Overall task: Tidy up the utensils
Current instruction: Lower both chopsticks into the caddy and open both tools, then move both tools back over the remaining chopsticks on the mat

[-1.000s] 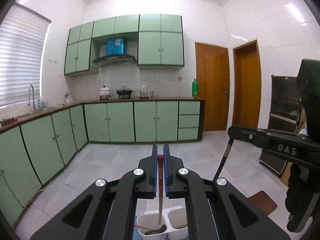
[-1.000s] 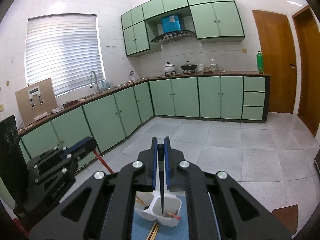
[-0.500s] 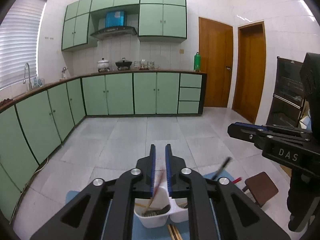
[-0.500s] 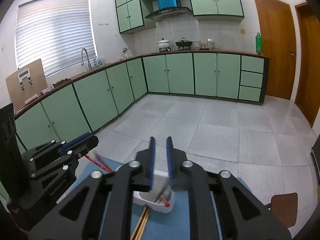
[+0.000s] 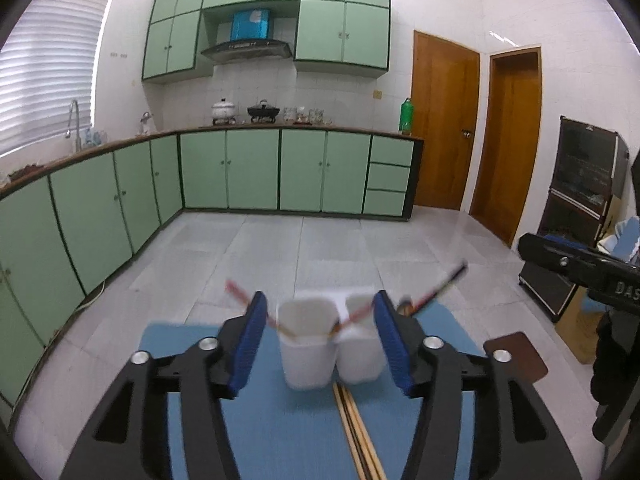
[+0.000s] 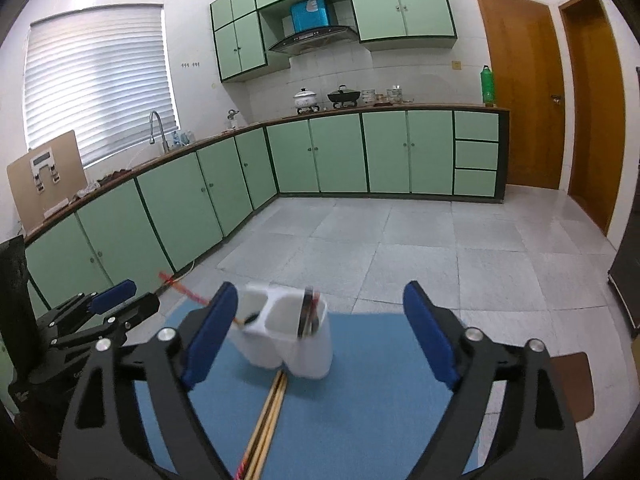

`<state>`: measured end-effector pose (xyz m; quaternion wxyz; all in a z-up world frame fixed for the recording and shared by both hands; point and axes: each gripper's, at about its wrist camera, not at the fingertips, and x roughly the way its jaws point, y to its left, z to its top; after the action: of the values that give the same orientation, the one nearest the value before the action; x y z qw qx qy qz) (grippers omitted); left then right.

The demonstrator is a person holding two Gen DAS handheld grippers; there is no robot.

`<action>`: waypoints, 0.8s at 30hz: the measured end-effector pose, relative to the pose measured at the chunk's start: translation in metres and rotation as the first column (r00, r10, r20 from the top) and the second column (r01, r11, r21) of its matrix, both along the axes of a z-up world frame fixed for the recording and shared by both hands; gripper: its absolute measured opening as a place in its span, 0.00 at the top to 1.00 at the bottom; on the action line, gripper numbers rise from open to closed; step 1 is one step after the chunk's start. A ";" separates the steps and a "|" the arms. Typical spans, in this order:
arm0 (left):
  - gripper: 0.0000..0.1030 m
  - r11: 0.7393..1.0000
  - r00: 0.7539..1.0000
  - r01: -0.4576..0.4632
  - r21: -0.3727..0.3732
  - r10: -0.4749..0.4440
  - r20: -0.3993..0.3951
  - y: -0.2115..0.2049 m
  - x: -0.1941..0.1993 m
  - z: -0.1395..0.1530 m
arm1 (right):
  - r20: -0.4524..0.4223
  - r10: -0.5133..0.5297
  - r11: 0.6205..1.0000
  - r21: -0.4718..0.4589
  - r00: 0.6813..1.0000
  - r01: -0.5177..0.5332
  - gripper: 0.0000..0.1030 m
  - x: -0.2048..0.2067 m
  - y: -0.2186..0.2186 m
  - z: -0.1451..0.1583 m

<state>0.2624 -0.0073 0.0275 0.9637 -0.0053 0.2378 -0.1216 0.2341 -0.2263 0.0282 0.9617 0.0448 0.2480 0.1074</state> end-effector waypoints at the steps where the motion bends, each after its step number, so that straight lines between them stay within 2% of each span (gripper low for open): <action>1: 0.41 1.000 1.000 0.005 0.001 -0.005 -0.014 0.000 -0.008 -0.008 | -0.002 -0.001 1.000 -0.003 1.000 0.001 0.13 -0.007 0.000 -0.005; 6: 0.34 1.000 0.996 0.012 0.020 -0.011 -0.085 -0.002 -0.045 -0.048 | -0.054 -0.001 1.000 0.000 0.999 0.001 0.09 -0.048 0.003 -0.048; 13: 0.32 0.999 0.985 0.000 0.051 0.009 -0.172 0.004 -0.076 -0.098 | -0.155 -0.028 0.999 -0.020 0.987 0.025 0.09 -0.086 0.012 -0.111; 17: 0.32 0.999 0.975 -0.027 0.043 0.035 -0.218 0.013 -0.083 -0.119 | -0.198 -0.037 0.999 -0.038 0.979 0.030 0.09 -0.100 0.017 -0.138; 24: 0.32 0.996 0.956 -0.046 0.082 0.067 -0.287 0.021 -0.094 -0.154 | -0.256 -0.022 0.998 -0.069 0.966 0.005 0.09 -0.115 0.033 -0.171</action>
<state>0.1684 0.0138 -0.1264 0.9211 0.0060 0.3803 -0.0830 0.1195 -0.1936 -0.1424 0.9232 0.0274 0.3735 0.0856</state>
